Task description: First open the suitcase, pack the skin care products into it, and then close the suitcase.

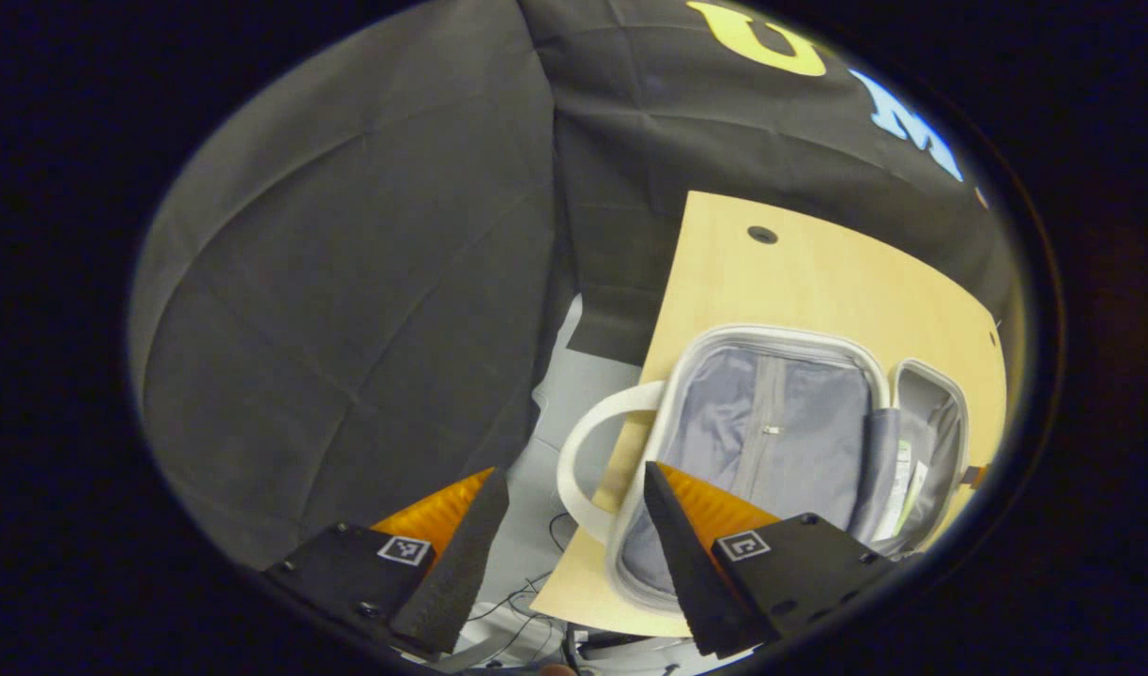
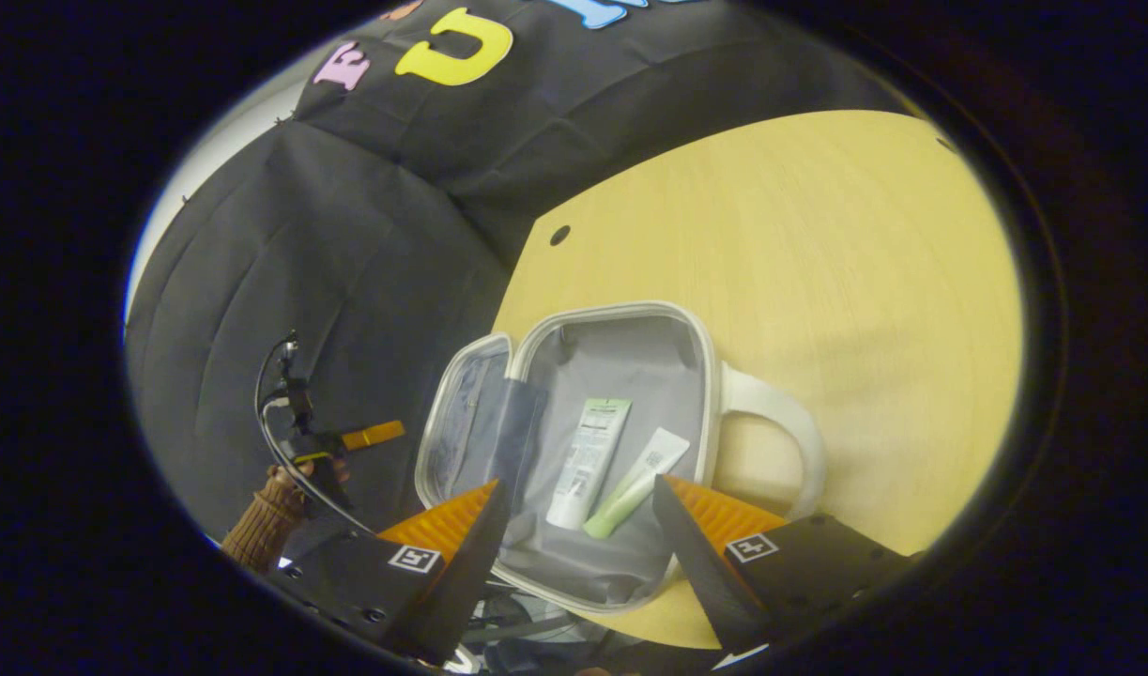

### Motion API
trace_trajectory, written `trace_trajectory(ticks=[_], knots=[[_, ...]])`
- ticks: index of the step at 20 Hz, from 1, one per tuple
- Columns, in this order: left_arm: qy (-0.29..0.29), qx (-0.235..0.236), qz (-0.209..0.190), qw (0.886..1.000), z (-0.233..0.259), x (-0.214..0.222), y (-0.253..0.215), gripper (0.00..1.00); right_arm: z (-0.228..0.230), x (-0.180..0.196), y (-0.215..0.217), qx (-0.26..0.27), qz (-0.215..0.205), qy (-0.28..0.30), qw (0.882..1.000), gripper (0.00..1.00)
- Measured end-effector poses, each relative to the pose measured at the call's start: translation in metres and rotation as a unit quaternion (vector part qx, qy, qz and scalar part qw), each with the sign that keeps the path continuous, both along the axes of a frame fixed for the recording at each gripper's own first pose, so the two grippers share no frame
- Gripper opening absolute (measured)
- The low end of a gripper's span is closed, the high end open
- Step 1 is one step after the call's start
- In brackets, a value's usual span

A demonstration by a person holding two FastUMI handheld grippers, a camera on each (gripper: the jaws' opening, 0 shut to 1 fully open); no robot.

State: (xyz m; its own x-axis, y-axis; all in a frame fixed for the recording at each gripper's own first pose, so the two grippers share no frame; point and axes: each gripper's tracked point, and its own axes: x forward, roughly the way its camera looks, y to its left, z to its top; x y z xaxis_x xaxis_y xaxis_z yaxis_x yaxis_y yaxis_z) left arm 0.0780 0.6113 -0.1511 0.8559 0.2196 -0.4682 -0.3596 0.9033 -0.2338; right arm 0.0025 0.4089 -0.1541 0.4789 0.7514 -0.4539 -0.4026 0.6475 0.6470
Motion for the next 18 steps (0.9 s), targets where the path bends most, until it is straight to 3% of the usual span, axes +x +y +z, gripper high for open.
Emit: trace_trajectory(ticks=[6, 9, 14, 16, 18], knots=[[0.023, -0.067, -0.027, 0.997, -0.046, 0.052, 0.025, 0.95, -0.006, 0.004, -0.025, -0.043, -0.007, 0.020, 0.999, 0.94], [0.036, -0.100, -0.012, 0.994, -0.073, 0.074, 0.036, 0.95, -0.006, 0.006, -0.033, -0.054, -0.010, 0.024, 0.998, 0.95], [0.010, -0.222, -0.027, 0.975, -0.093, 0.083, 0.027, 0.94, -0.018, 0.002, -0.041, -0.086, -0.004, 0.033, 0.996, 0.95], [0.001, -0.244, -0.046, 0.969, -0.096, 0.086, 0.026, 0.95, -0.020, 0.001, -0.046, -0.097, -0.004, 0.029, 0.995, 0.95], [-0.030, -0.266, -0.035, 0.963, -0.088, 0.098, 0.029, 1.00, -0.024, 0.000, -0.044, -0.100, 0.000, 0.035, 0.994, 0.95]])
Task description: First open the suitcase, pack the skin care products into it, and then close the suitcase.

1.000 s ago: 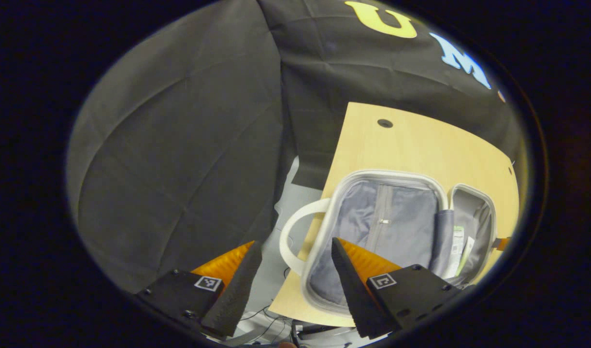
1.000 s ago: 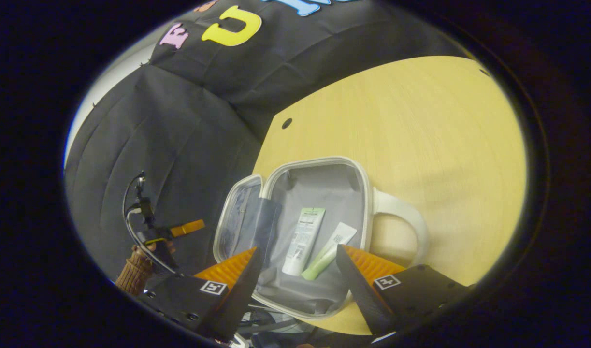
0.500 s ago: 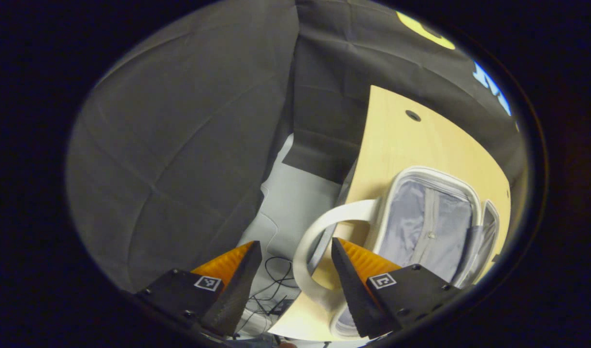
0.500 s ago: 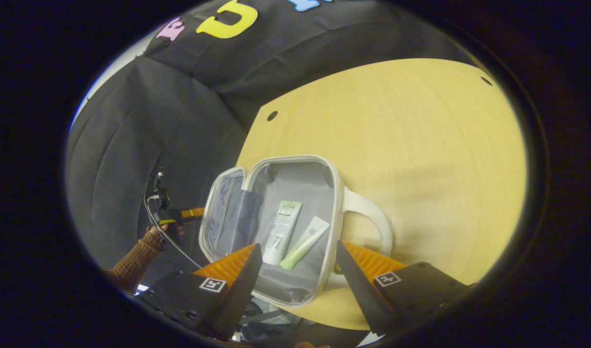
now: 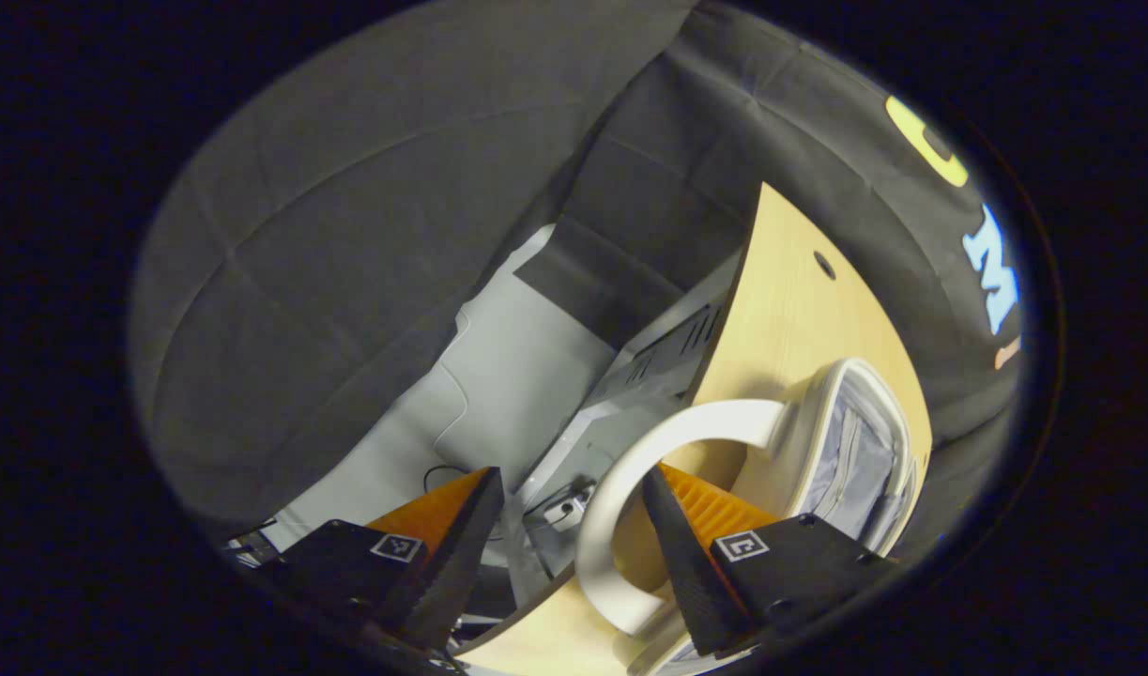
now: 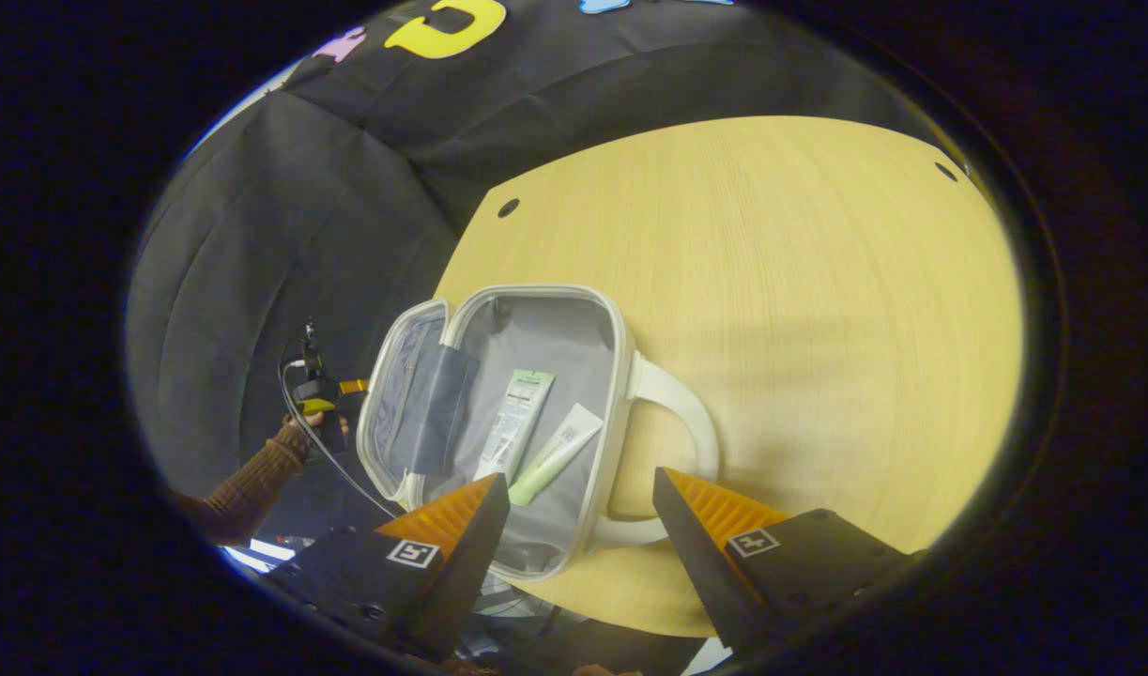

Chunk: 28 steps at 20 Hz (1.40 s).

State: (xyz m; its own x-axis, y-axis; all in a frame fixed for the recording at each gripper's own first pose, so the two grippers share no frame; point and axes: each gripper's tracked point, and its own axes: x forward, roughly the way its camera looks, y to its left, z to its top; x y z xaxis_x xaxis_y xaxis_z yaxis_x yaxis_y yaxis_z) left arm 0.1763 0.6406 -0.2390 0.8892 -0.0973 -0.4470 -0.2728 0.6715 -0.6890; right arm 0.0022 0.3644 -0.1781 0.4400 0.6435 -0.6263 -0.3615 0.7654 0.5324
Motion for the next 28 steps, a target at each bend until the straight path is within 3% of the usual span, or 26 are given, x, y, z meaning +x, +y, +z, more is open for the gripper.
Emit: trace_trajectory(ticks=[1, 4, 6, 7, 8, 11, 12, 15, 18, 23, 27, 28], knots=[[-0.020, -0.038, 0.009, 0.999, 0.005, 0.006, -0.009, 0.96, -0.001, -0.001, 0.002, 0.002, 0.001, 0.006, 1.000, 0.95], [-0.032, -0.127, 0.023, 0.991, 0.020, 0.002, -0.027, 0.54, -0.005, -0.012, 0.008, -0.002, 0.016, 0.008, 1.000, 0.95], [-0.043, -0.104, 0.018, 0.994, 0.030, 0.000, -0.038, 0.30, -0.010, -0.023, 0.014, -0.019, 0.028, 0.002, 0.999, 0.95], [-0.053, -0.084, 0.015, 0.995, 0.035, -0.004, -0.039, 0.29, -0.010, -0.027, 0.017, -0.022, 0.032, -0.002, 0.999, 0.95], [-0.068, -0.068, 0.015, 0.995, 0.045, -0.009, -0.043, 0.20, -0.011, -0.032, 0.023, -0.019, 0.034, -0.005, 0.999, 0.95], [-0.122, -0.075, 0.012, 0.990, 0.100, -0.031, -0.064, 0.15, -0.006, -0.036, 0.027, -0.004, 0.034, -0.008, 0.999, 0.95], [-0.146, -0.074, 0.012, 0.986, 0.119, -0.041, -0.069, 0.18, -0.001, -0.039, 0.027, 0.000, 0.033, -0.012, 0.999, 0.95], [-0.223, -0.070, -0.009, 0.972, 0.187, -0.082, -0.095, 0.17, 0.001, -0.048, 0.030, 0.012, 0.032, -0.017, 0.999, 0.95], [-0.274, -0.019, -0.051, 0.960, 0.253, -0.132, -0.146, 0.17, 0.001, -0.053, 0.033, 0.023, 0.037, -0.028, 0.999, 0.95], [-0.294, 0.080, -0.123, 0.944, 0.329, -0.157, -0.252, 0.17, 0.013, -0.060, 0.034, 0.050, 0.046, -0.050, 0.996, 0.95], [-0.307, 0.104, -0.170, 0.931, 0.370, -0.174, -0.332, 0.20, 0.025, -0.063, 0.024, 0.070, 0.047, -0.071, 0.994, 0.95], [-0.304, 0.113, -0.180, 0.928, 0.374, -0.173, -0.353, 0.17, 0.028, -0.063, 0.020, 0.075, 0.043, -0.075, 0.993, 0.95]])
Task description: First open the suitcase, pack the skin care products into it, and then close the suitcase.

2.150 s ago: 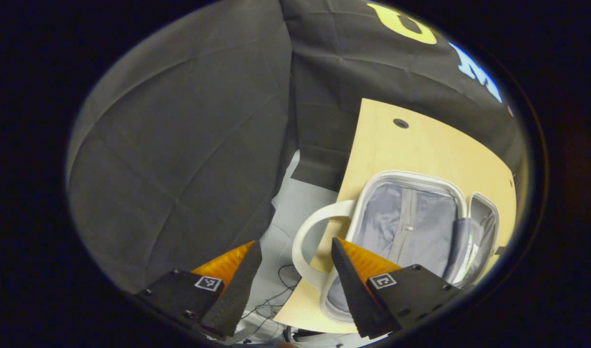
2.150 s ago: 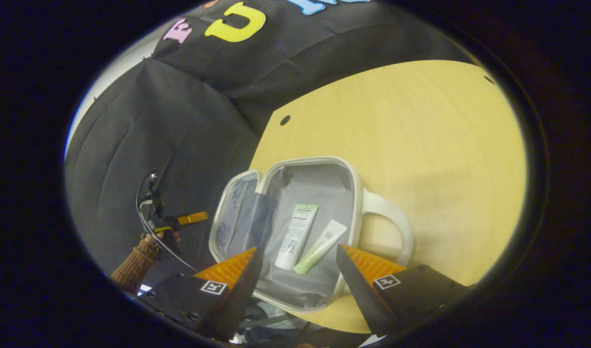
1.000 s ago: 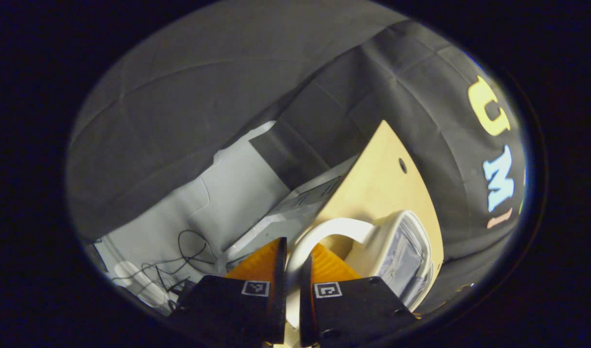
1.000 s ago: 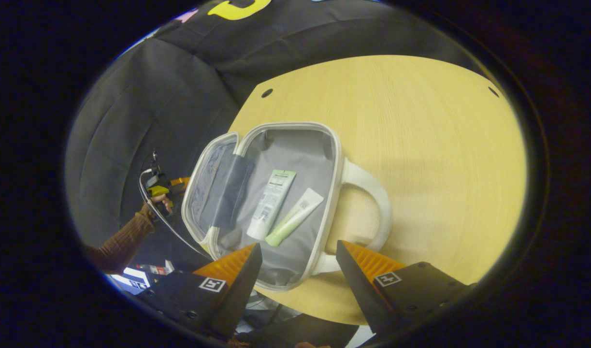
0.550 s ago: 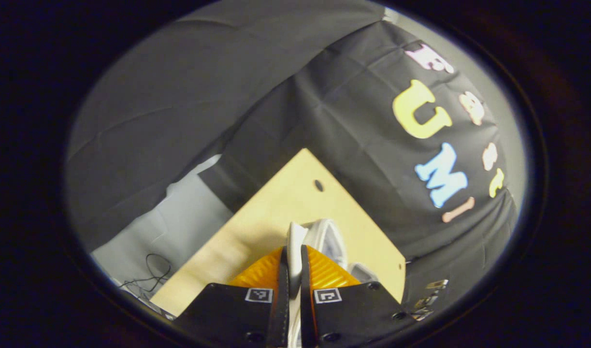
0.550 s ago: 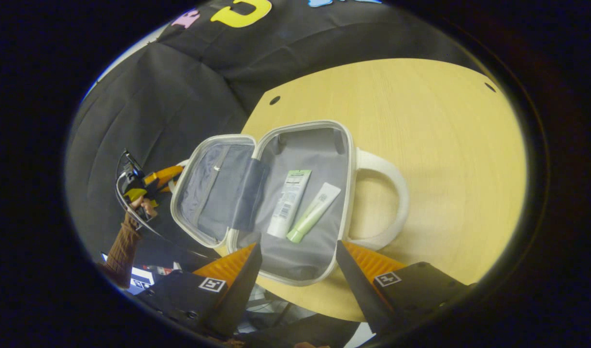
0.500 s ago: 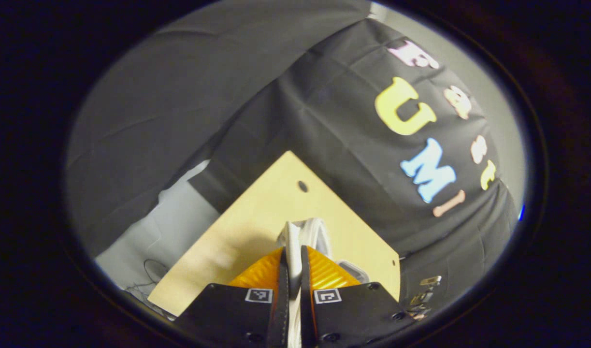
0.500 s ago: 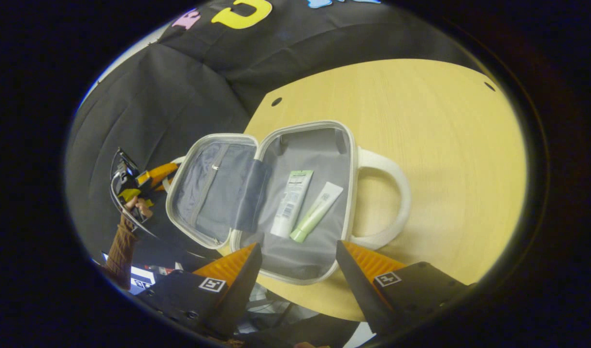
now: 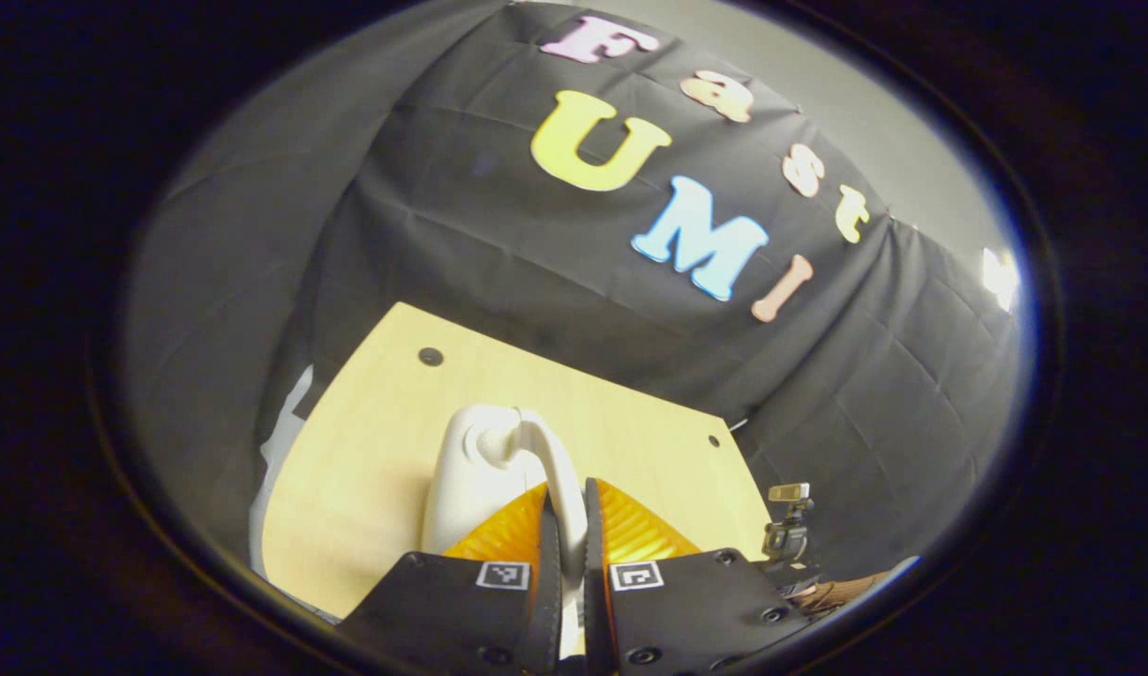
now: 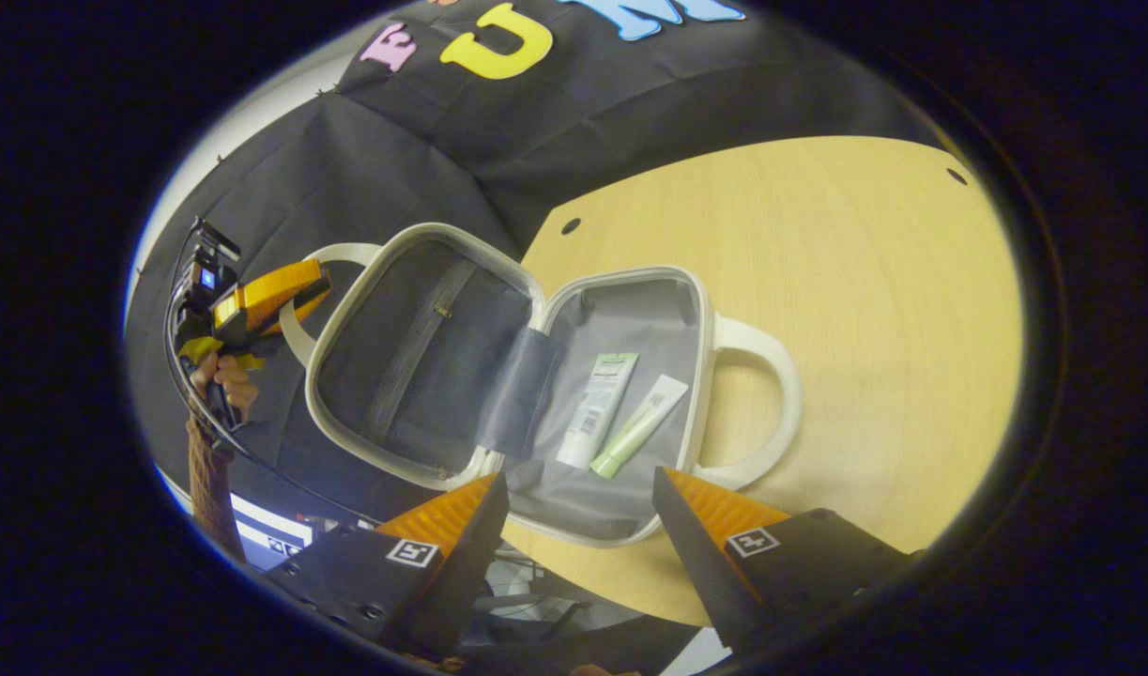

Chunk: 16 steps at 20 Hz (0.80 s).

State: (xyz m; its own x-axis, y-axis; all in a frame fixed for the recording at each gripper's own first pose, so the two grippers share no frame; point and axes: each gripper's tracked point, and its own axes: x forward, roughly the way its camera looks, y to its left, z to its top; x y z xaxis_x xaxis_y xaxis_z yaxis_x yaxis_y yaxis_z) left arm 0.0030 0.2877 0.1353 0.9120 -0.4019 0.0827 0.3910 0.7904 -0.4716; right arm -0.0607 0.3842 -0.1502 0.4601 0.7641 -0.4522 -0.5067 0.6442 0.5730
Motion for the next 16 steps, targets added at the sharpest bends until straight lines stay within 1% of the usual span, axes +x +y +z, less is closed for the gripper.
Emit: trace_trajectory(ticks=[2, 3, 4, 7, 9, 12, 13, 14, 16], knots=[[0.004, 0.021, -0.020, 1.000, 0.009, 0.005, -0.049, 0.17, 0.006, 0.000, -0.015, 0.009, -0.010, -0.006, 1.000, 0.95], [0.006, 0.028, -0.036, 0.999, 0.011, 0.005, -0.075, 0.20, 0.007, 0.001, -0.024, 0.013, -0.017, -0.007, 1.000, 0.95], [0.009, 0.032, -0.051, 0.998, 0.011, 0.006, -0.100, 0.17, 0.008, 0.001, -0.033, 0.018, -0.024, -0.007, 1.000, 0.95], [0.034, 0.037, -0.087, 0.995, -0.012, 0.016, -0.172, 0.17, 0.009, 0.003, -0.069, 0.032, -0.054, -0.005, 0.998, 0.95], [0.054, 0.034, -0.099, 0.993, -0.036, 0.028, -0.213, 0.17, 0.010, 0.006, -0.098, 0.040, -0.076, -0.001, 0.996, 0.95], [0.095, 0.028, -0.099, 0.990, -0.079, 0.049, -0.268, 0.17, 0.008, 0.008, -0.142, 0.051, -0.113, 0.004, 0.992, 0.95], [0.110, 0.026, -0.096, 0.989, -0.094, 0.061, -0.286, 0.21, 0.008, 0.010, -0.158, 0.057, -0.124, 0.007, 0.991, 0.95], [0.127, 0.025, -0.089, 0.988, -0.114, 0.073, -0.296, 0.17, 0.009, 0.010, -0.174, 0.062, -0.133, 0.012, 0.989, 0.95], [0.165, 0.030, -0.070, 0.983, -0.156, 0.092, -0.317, 0.18, 0.007, 0.009, -0.206, 0.072, -0.150, 0.021, 0.986, 0.95]])
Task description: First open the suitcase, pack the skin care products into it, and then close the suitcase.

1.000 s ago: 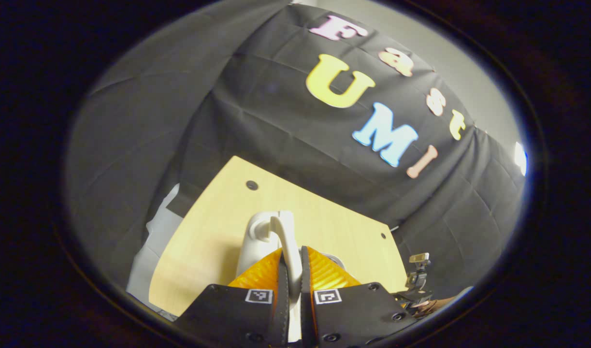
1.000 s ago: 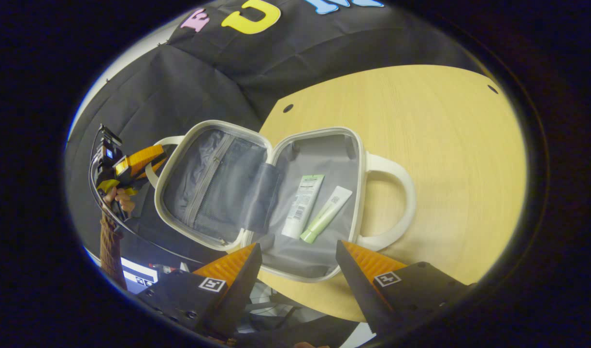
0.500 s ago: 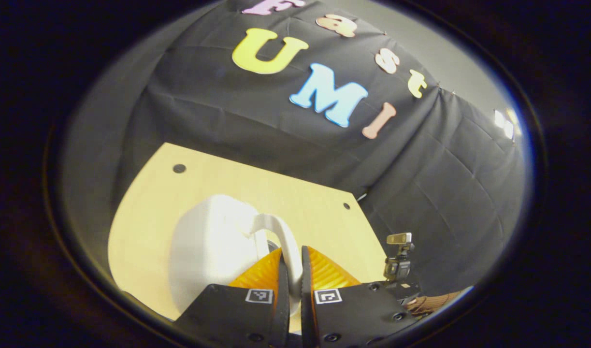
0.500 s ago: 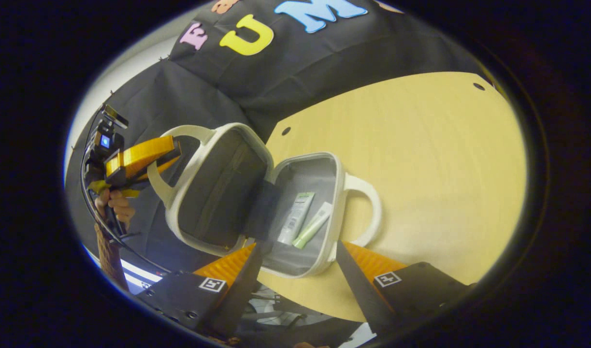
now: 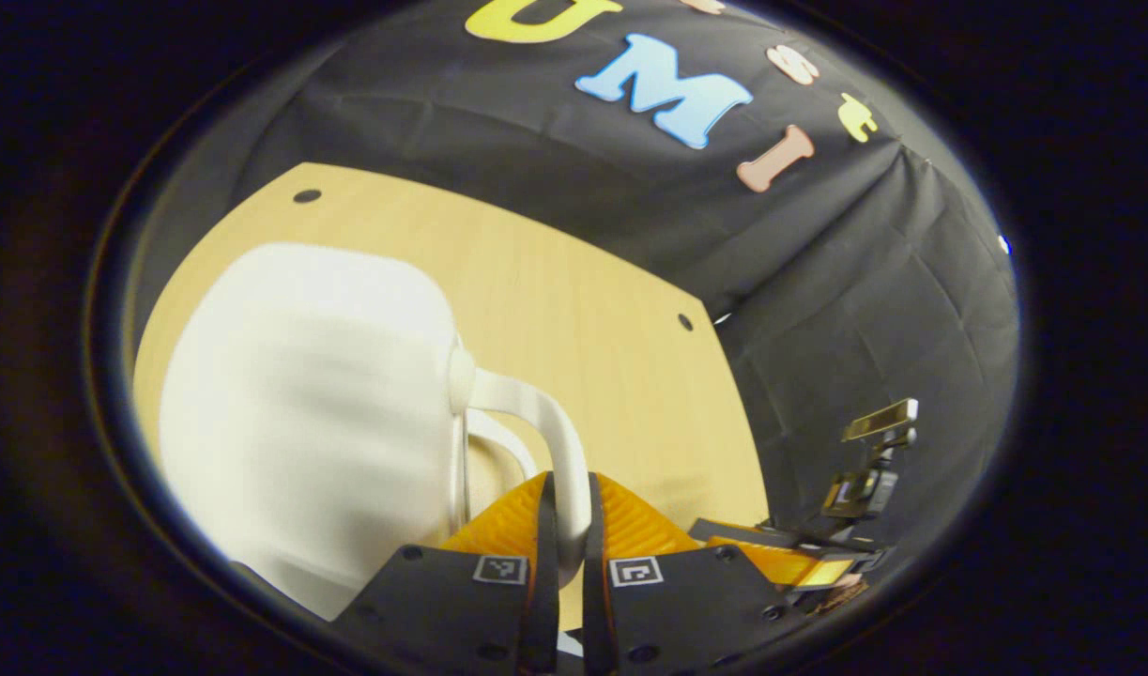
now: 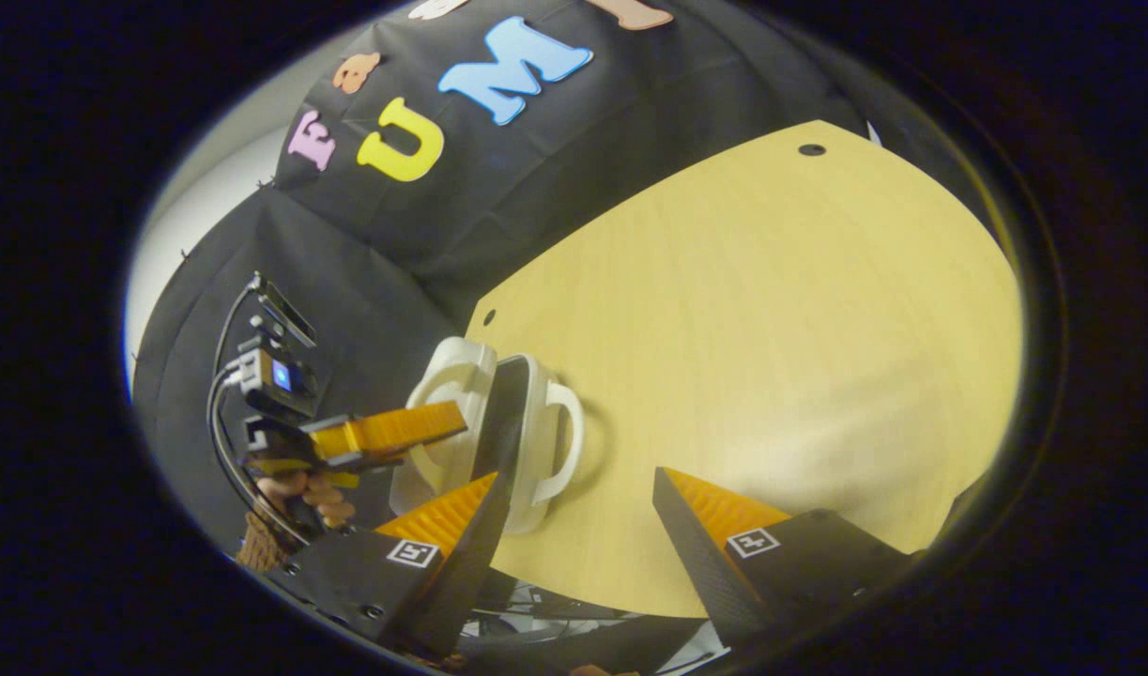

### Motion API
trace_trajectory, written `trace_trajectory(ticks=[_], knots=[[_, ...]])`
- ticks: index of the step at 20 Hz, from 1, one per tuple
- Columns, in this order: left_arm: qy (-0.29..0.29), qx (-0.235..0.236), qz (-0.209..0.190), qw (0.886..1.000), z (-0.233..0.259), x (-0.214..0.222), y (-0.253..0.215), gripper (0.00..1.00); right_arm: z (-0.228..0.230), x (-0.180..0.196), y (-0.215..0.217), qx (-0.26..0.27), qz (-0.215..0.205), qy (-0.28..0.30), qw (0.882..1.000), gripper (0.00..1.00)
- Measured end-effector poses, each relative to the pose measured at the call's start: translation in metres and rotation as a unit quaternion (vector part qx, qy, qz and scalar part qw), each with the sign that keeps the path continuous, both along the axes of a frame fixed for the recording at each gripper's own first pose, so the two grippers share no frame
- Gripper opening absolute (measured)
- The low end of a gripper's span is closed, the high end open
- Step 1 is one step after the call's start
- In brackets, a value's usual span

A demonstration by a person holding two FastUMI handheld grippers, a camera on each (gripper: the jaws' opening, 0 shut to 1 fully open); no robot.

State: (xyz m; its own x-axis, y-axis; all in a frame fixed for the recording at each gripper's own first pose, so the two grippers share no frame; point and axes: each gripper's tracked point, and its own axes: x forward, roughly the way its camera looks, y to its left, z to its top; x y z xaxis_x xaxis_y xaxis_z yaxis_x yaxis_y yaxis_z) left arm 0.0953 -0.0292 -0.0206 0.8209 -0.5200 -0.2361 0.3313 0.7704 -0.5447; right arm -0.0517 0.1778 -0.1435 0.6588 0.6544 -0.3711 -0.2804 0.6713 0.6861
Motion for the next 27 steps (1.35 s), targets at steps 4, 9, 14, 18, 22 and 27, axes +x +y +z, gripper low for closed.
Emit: trace_trajectory(ticks=[4, 9, 14, 18, 22, 27], knots=[[0.041, 0.006, 0.049, 0.998, -0.053, 0.027, -0.026, 0.19, 0.013, 0.006, -0.051, -0.006, -0.025, -0.012, 1.000, 0.94], [-0.053, 0.064, 0.174, 0.981, 0.015, 0.013, 0.013, 0.64, 0.059, 0.033, -0.109, -0.065, -0.068, -0.092, 0.991, 0.95], [-0.203, 0.136, 0.336, 0.909, 0.134, -0.026, 0.064, 0.94, 0.162, 0.078, -0.162, -0.180, -0.196, -0.285, 0.921, 0.95], [-0.403, 0.167, 0.428, 0.792, 0.249, -0.082, 0.048, 0.95, 0.265, 0.068, -0.187, -0.224, -0.281, -0.510, 0.782, 0.94], [-0.428, 0.166, 0.403, 0.792, 0.240, -0.093, -0.013, 0.94, 0.253, 0.075, -0.172, -0.215, -0.257, -0.513, 0.790, 0.95], [-0.421, 0.156, 0.371, 0.813, 0.235, -0.087, -0.070, 0.99, 0.238, 0.079, -0.201, -0.205, -0.252, -0.496, 0.805, 0.95]])
